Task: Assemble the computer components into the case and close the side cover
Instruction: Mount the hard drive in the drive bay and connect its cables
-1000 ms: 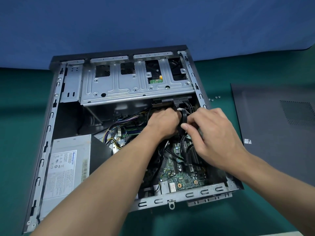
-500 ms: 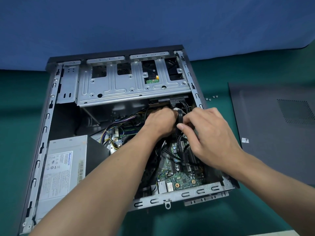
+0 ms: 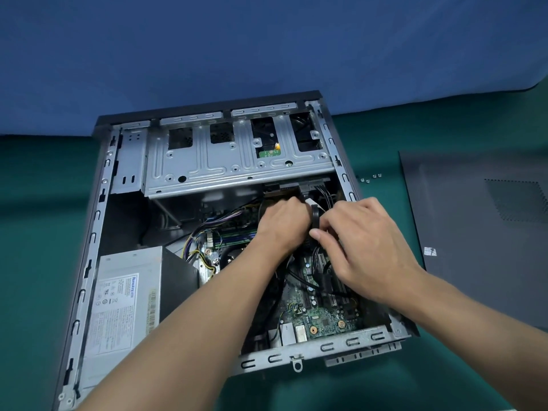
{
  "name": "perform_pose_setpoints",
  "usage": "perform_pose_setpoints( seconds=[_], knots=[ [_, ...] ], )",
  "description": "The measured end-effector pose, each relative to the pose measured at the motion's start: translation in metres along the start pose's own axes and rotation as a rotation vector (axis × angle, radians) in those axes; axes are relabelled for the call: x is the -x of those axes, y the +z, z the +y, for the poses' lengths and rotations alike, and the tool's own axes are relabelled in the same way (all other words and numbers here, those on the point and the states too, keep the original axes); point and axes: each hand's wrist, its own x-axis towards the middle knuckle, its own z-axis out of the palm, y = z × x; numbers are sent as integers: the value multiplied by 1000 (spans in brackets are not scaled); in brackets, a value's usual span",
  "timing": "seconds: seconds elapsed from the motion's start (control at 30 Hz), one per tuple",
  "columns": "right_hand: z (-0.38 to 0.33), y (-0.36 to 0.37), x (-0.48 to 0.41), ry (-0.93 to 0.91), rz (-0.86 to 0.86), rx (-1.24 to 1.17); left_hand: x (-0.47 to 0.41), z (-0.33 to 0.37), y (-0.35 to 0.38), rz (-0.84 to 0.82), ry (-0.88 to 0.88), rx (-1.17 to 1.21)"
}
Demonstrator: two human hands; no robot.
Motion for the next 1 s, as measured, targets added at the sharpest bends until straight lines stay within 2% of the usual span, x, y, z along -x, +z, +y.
perform_pose_setpoints(
  seconds=[0.43,0.73,0.8,0.87,0.93,1.0],
  knots=[
    [0,2,-2,-14,-20,12,-17,-4,2,-117,-133,-59],
    [-5,-10,-9,4,-102,45,-1,7,2,-107,-76,-186],
    [-5,-16,-7,-11,-201,145,14,9,3,-54,-23,-260],
    [-8,-21,1,-72,-411,297,37,6,5,-24,7,-358],
    [-11,-26,8,-116,-611,413,62,2,5,-39,15,-340],
    [-12,-32,9,-93,-667,394,83,1,4,-97,-3,-271]
  ],
)
